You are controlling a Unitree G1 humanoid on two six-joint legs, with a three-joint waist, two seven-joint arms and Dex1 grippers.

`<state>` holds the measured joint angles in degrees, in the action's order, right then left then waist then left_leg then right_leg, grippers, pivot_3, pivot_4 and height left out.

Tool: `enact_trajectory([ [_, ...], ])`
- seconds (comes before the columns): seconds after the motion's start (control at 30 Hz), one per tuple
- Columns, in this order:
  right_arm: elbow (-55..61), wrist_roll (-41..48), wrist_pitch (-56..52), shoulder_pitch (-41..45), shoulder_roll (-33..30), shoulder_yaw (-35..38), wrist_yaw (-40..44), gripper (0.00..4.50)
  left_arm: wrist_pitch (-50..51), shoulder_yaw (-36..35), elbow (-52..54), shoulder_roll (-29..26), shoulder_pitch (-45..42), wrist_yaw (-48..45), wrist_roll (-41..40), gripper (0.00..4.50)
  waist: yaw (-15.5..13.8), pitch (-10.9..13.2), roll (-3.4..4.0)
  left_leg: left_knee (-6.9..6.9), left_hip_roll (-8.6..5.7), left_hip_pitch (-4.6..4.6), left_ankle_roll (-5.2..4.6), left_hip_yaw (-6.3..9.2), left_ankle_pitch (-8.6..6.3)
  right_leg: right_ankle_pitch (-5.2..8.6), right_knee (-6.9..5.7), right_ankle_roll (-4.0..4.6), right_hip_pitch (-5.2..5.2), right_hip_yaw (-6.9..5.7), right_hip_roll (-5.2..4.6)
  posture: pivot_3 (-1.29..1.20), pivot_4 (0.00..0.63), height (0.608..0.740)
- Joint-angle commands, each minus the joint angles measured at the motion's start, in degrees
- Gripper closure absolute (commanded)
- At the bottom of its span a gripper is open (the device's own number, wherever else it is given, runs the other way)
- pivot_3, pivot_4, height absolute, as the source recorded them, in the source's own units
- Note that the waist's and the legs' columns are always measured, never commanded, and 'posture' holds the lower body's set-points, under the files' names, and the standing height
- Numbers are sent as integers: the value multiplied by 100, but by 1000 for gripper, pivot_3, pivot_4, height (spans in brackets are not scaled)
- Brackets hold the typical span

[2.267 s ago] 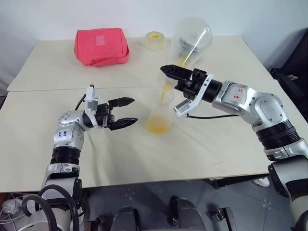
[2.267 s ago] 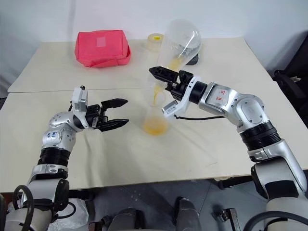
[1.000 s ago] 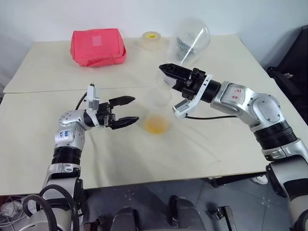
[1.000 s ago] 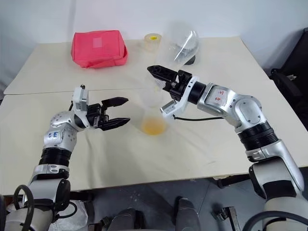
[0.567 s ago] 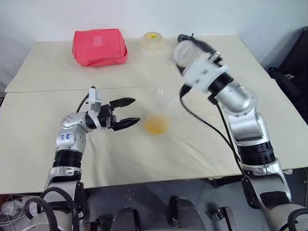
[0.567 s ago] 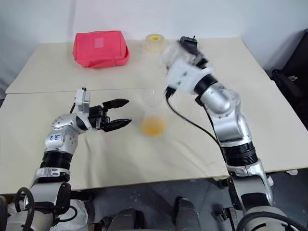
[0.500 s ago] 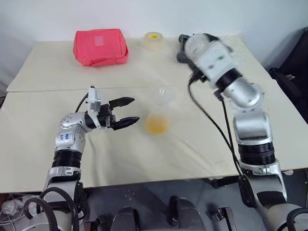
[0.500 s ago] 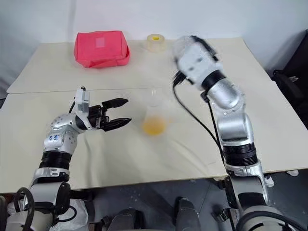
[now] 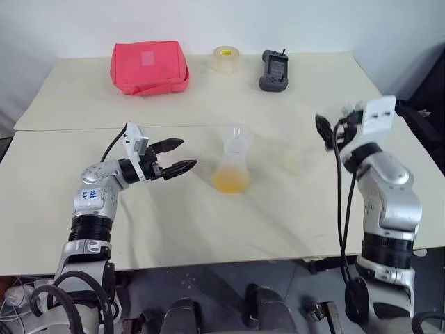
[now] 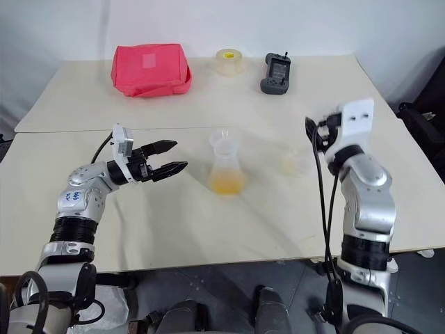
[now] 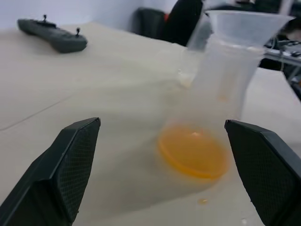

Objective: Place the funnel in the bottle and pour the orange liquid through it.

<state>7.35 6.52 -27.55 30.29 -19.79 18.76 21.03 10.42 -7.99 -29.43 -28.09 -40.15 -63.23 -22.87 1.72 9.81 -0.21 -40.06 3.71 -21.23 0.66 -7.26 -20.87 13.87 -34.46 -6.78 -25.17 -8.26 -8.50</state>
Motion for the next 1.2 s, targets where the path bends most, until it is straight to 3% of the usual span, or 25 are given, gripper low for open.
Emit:
enact_trajectory([
  [0.03,518,206,88,-30,-12,138,-238,1733,186,-148,400,-60,-1,52,-211,0,1,0,0,-1,0,0,0,1,0,0,-1,0,0,0,0,0,150,740],
  [0.13,577,294,93,-126,-16,109,-349,1733,308,-145,487,-108,18,155,-165,0,11,0,0,-1,1,7,2,0,1,0,-7,0,0,5,0,0,150,740],
  [0.2,600,436,71,-159,-42,118,-315,1000,379,-162,523,-116,-10,236,-163,0,4,0,0,-1,0,7,2,0,1,0,-8,0,0,5,0,0,150,740],
  [0.33,617,540,98,-111,-184,125,-337,30,341,-96,499,-169,-67,302,-45,0,2,0,0,-2,0,6,2,-1,1,0,-8,0,0,7,0,0,150,740],
  [0.73,522,746,498,4,-712,-64,67,30,25,-72,291,-182,-159,58,-42,0,-8,0,0,-2,0,6,2,-2,1,0,-7,0,0,7,0,0,150,740],
  [1.0,1118,1250,109,86,-859,-263,412,30,-79,-81,224,-153,-139,57,-55,0,-12,0,0,-2,0,5,2,-2,1,0,-7,0,-1,7,0,0,150,740],
  [1.1,1521,1624,-271,374,-1013,-280,510,30,-116,-88,250,-195,-70,13,-51,0,-14,0,0,-4,0,3,1,-2,1,0,-6,0,-1,7,0,0,150,740],
  [1.2,2275,2535,-760,136,-1494,-142,1218,30,-96,-105,361,-368,73,-229,-99,0,-20,0,0,-2,1,3,1,1,1,0,-7,0,-2,5,1,0,150,740],
])
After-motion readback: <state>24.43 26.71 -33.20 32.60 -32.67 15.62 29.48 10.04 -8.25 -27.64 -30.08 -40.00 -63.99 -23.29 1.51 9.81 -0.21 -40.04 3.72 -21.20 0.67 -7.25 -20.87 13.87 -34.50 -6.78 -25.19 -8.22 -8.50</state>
